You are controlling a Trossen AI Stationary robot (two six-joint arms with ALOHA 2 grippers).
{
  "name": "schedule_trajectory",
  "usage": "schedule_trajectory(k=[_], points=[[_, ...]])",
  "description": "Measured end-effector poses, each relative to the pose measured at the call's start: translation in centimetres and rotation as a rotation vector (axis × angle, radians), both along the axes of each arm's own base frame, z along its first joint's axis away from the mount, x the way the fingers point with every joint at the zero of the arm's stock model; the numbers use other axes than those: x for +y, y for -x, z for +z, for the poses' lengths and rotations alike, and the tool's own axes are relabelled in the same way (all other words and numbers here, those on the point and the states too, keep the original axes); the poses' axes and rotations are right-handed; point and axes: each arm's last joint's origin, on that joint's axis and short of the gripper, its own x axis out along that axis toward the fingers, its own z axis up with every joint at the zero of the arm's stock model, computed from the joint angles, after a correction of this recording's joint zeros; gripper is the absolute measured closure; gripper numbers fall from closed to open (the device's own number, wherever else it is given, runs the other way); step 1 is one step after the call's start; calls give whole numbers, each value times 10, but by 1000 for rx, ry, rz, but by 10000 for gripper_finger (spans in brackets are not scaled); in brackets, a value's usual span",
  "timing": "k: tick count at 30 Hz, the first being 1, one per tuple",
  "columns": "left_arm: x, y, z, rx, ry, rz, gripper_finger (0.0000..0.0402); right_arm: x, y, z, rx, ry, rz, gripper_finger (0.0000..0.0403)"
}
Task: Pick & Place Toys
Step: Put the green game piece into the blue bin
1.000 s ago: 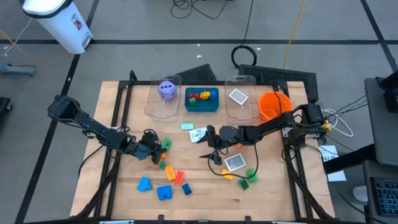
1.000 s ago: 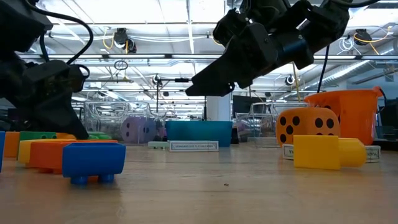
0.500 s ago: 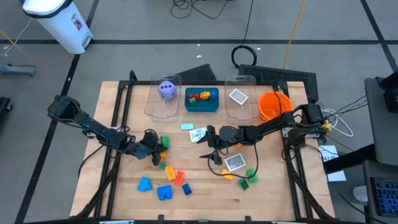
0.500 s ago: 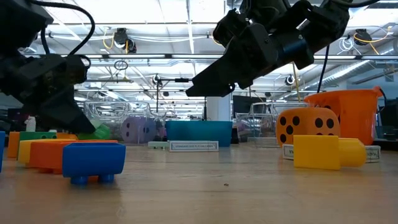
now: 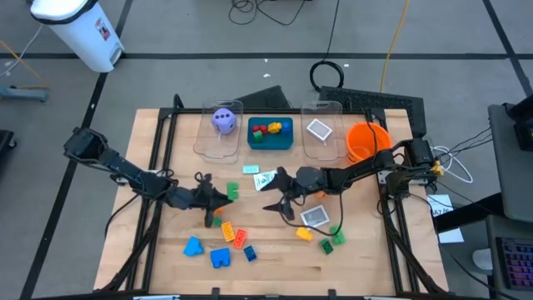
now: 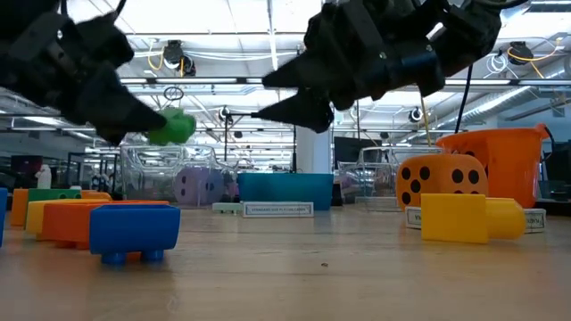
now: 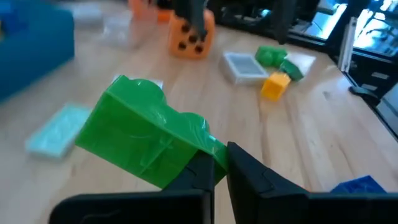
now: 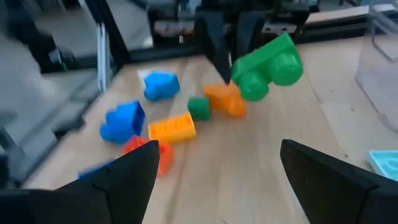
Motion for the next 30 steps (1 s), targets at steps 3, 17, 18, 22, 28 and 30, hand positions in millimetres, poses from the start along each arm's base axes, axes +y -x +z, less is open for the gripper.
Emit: schedule_trajectory(k=[3, 17, 18, 22, 28, 30], points=[[-4, -8, 12, -27, -79, -28, 385, -1, -1, 2, -22, -64, -16, 78], [-17, -42, 68, 8, -438, -96, 381, -28, -9, 8, -163, -272, -40, 78], [-16, -43, 70, 6, -457, -99, 385, -29, -9, 8, -167, -276, -47, 78], [-12, -52, 76, -1, -508, -82, 390, -30, -10, 17, -241, -283, -43, 78], [-5, -76, 74, 40, -522, -78, 371, -30, -10, 21, -287, -277, -34, 78], [-6, -86, 75, 46, -533, -88, 374, -30, -10, 20, -276, -277, -36, 78]])
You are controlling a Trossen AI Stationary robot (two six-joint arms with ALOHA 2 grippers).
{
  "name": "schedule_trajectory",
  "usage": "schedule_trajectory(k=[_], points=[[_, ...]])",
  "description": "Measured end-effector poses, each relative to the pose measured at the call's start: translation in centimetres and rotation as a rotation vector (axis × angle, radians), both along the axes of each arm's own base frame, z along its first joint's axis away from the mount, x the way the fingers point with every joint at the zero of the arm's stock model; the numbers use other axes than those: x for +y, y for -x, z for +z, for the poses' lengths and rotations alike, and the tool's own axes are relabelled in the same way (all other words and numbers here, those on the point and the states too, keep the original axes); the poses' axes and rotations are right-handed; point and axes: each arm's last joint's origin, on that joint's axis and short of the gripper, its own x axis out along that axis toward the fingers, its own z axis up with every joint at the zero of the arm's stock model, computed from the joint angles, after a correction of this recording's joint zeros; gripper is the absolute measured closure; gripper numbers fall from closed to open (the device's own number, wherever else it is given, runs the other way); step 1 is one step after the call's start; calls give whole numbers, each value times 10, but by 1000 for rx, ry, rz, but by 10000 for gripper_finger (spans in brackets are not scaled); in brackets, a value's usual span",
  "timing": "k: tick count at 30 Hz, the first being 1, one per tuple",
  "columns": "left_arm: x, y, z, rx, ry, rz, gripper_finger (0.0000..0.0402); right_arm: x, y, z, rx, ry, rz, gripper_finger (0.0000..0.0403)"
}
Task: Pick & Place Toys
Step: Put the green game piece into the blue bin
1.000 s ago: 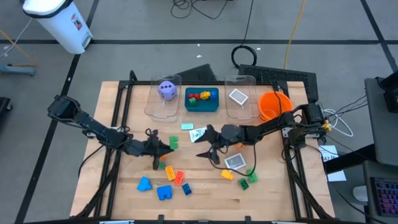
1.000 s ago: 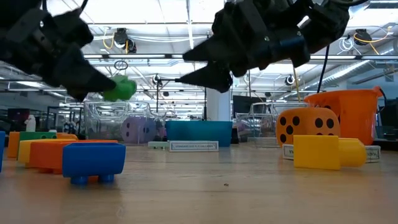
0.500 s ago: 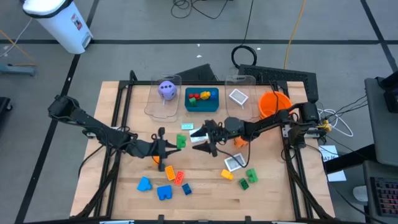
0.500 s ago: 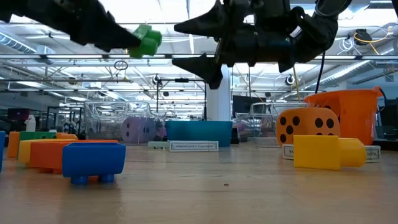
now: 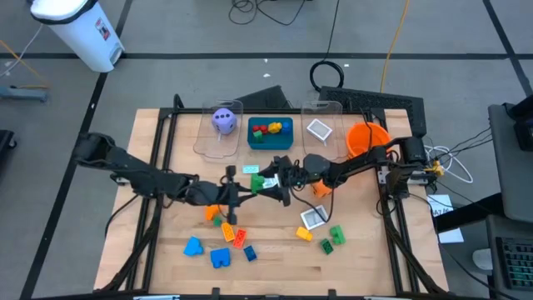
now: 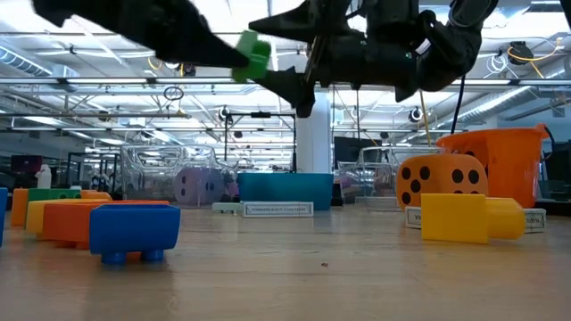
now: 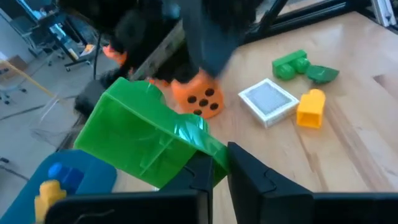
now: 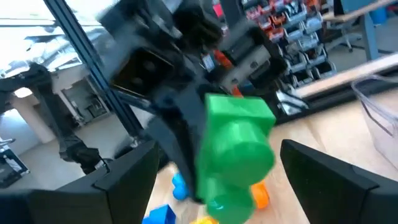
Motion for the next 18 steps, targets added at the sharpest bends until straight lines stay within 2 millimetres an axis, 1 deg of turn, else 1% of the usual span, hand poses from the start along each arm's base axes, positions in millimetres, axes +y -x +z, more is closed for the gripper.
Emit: schedule_trajectory(k=[4, 6, 11, 15, 18], points=[[-1, -15, 3, 1, -21, -4, 388, 0, 0, 0, -1, 7, -1, 78], [-1, -18, 4, 3, -32, -5, 389, 0, 0, 0, -6, 26, -3, 78], [1, -21, 7, -9, -30, 5, 369, 0, 0, 2, -36, 60, -7, 82], [1, -20, 7, -7, -27, 5, 363, 0, 0, 3, -48, 82, -9, 104], [1, -20, 6, 2, -24, 7, 372, 0, 1, 4, -62, 84, -9, 126]])
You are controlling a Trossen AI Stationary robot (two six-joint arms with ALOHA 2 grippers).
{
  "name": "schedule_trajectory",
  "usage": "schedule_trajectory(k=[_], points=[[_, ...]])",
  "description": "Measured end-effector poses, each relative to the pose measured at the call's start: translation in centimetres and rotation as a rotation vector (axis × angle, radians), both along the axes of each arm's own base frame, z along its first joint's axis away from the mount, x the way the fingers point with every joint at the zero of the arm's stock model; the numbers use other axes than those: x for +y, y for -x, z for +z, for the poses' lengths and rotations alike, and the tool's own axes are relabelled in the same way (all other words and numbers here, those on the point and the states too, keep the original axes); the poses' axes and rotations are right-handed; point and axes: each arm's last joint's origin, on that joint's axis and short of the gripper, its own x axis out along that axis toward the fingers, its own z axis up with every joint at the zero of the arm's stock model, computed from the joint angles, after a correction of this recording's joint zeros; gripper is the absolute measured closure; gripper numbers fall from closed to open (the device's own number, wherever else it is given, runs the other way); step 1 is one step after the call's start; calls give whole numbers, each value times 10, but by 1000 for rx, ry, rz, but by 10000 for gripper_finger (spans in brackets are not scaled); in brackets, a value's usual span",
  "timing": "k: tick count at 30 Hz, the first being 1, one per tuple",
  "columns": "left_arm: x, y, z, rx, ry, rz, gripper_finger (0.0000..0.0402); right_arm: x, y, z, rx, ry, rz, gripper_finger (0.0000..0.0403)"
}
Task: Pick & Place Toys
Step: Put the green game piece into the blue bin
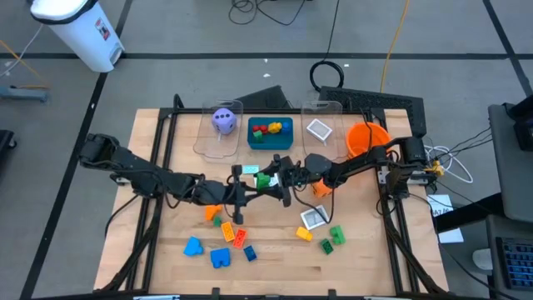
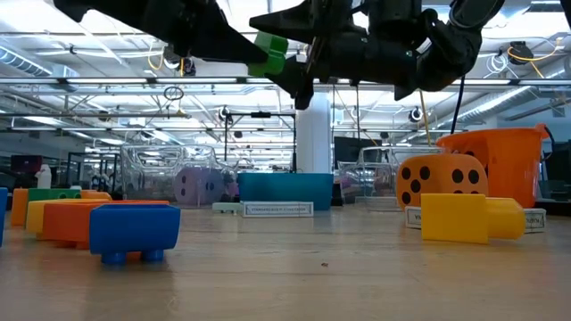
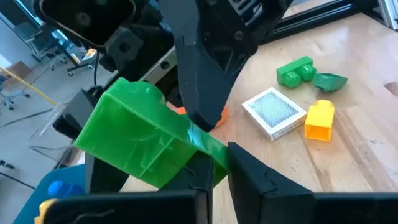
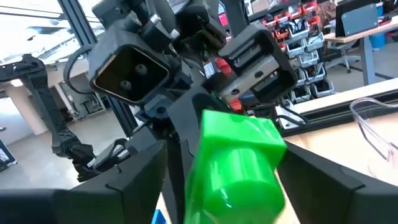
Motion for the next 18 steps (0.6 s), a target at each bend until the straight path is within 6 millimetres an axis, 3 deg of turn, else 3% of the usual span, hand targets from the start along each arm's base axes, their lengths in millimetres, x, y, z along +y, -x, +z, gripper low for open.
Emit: schedule_trajectory(k=[7, 18], points=[[0, 0, 0, -3, 3, 1, 381, 0, 0, 1, -7, 5, -1, 174], [2, -1, 0, -7, 29, 18, 295, 0, 0, 1, -13, 40, -3, 271]])
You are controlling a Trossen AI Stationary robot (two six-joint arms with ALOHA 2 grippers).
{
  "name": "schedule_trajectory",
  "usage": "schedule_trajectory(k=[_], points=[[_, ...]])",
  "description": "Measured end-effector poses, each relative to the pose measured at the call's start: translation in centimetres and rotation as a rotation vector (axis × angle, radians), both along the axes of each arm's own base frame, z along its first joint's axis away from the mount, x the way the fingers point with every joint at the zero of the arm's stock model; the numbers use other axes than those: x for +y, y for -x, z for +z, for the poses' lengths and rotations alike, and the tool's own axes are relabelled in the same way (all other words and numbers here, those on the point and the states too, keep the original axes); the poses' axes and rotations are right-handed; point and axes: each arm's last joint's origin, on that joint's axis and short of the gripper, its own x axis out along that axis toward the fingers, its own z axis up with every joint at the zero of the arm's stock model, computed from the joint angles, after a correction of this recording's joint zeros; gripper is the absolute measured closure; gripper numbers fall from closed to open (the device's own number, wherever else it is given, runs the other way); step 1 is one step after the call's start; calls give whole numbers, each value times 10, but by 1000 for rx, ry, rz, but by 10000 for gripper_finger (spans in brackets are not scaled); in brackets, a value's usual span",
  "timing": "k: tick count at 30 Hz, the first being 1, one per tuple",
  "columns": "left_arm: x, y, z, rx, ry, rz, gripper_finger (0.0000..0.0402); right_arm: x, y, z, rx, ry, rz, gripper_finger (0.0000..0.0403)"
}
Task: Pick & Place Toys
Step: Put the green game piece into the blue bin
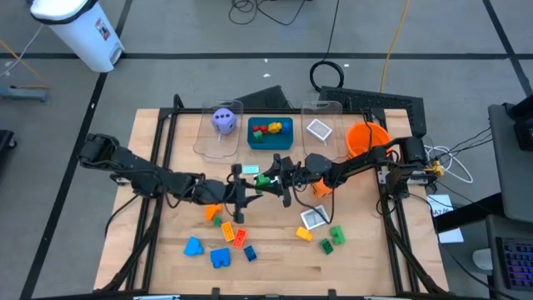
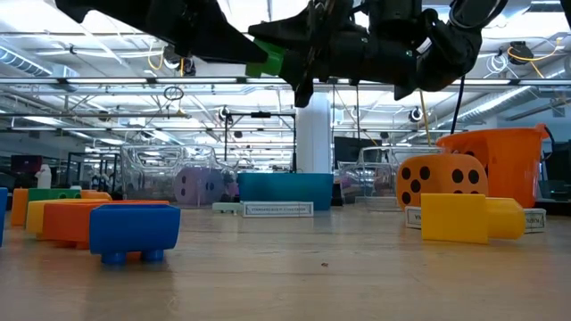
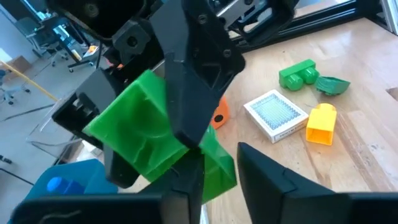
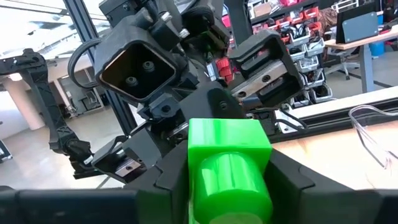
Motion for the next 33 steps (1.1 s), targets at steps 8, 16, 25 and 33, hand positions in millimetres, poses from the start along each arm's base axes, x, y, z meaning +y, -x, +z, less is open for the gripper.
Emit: schedule_trajectory(k=[8, 16, 25, 33], points=[[3, -1, 0, 1, 6, 12, 241, 0, 0, 0, -2, 7, -3, 264], [5, 16, 17, -7, 43, 13, 194, -6, 0, 2, -12, 8, -18, 267], [5, 63, 41, 85, 141, 17, 195, -15, 0, -2, 26, 7, -40, 260], [10, 100, 41, 239, 251, 79, 217, -31, -3, -8, 179, -2, -87, 268]])
